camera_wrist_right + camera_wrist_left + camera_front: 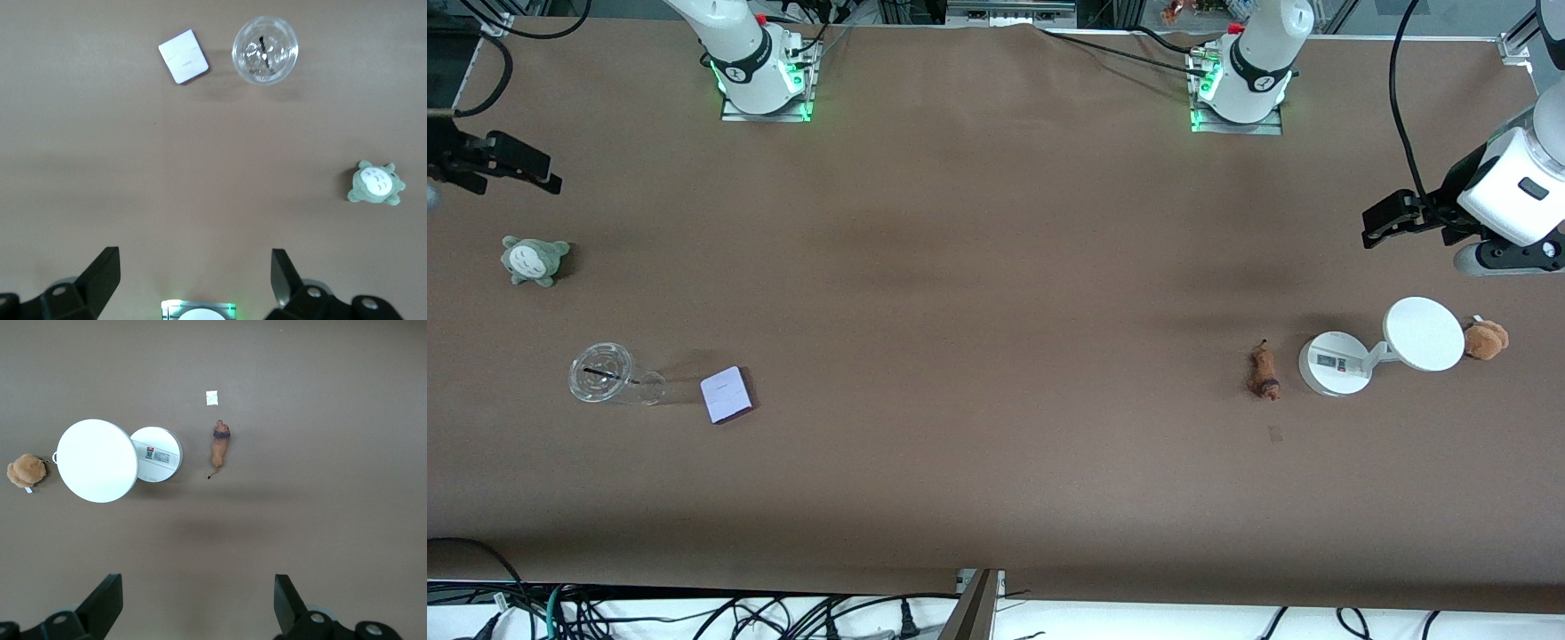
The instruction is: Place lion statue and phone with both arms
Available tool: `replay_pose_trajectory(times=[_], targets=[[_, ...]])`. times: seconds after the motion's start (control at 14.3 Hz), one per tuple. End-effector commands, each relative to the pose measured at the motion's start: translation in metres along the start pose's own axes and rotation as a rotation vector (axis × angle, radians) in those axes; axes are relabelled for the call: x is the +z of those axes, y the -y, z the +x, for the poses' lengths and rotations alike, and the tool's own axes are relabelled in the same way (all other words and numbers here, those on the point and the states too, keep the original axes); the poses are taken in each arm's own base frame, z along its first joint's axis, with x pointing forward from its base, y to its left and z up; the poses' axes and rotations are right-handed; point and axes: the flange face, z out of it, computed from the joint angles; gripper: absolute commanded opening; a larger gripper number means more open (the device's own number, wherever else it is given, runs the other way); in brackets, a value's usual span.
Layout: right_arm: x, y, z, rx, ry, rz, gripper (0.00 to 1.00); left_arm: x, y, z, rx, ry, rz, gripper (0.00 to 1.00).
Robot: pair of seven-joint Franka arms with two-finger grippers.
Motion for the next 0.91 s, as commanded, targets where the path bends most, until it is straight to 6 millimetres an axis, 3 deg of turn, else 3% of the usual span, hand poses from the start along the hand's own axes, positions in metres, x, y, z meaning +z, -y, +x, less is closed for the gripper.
replay_pose_trajectory(times=[0.0, 0.84], targets=[[0.0089, 0.0082, -0.004, -0.009, 0.002, -0.017, 1.0, -0.0049, -0.0006, 0.0033, 0.017, -0.006, 0.013, 1.0], [0.0078, 0.0178, -0.0012, -0.033, 0.007, -0.052, 1.0, -0.0049, 0.0002, 0.0034, 0.017, -0.006, 0.013, 1.0]])
